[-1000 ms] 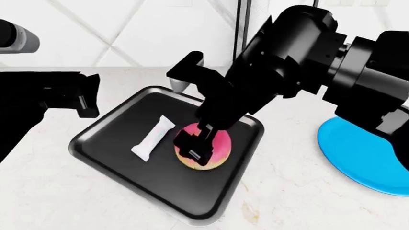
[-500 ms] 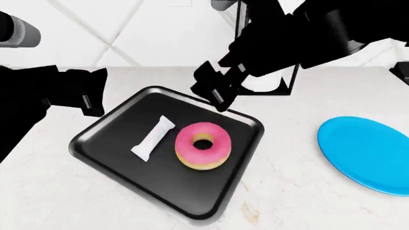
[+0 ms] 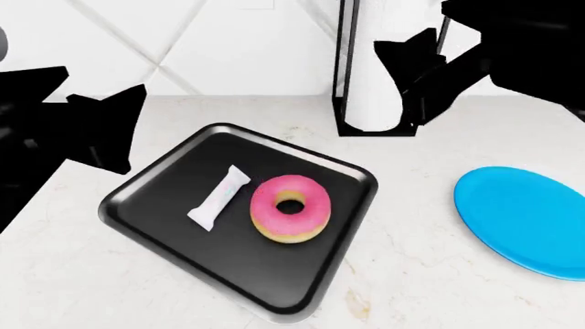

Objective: Move the dessert items from the plate to the tray.

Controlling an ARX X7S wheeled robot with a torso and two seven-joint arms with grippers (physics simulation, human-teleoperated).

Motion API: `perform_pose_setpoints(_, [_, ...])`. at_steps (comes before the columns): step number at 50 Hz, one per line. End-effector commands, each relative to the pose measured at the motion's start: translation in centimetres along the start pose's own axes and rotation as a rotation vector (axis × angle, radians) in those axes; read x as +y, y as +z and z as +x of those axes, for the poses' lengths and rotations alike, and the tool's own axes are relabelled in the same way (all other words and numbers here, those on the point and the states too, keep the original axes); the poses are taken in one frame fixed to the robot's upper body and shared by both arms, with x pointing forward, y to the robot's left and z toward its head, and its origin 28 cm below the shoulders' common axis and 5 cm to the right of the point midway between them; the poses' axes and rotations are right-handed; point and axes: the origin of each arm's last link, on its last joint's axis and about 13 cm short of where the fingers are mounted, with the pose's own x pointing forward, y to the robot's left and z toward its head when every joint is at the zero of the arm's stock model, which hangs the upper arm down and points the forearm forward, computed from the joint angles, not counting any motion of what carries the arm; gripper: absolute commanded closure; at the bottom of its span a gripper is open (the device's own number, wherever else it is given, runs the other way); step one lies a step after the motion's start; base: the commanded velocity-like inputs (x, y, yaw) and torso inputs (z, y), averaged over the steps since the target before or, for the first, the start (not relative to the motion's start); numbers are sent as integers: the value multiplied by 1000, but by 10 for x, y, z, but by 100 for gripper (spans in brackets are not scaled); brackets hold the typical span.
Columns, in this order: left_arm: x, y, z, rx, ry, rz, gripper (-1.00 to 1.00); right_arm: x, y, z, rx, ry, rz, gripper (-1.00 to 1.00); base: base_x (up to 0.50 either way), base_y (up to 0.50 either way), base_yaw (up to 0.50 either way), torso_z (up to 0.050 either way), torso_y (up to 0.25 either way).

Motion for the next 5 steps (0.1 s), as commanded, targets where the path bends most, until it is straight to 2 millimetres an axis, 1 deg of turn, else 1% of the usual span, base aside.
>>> perform_pose_setpoints(1, [3,3,-16,-37,11,35,-100,4,-18,-34,-107,-200,-18,-100,0,0,0,0,0])
perform_pose_setpoints(5, [5,5,-21,-57,35,29,-100,4,-22,-45,-158,-252,-5,-100,0,0,0,0,0])
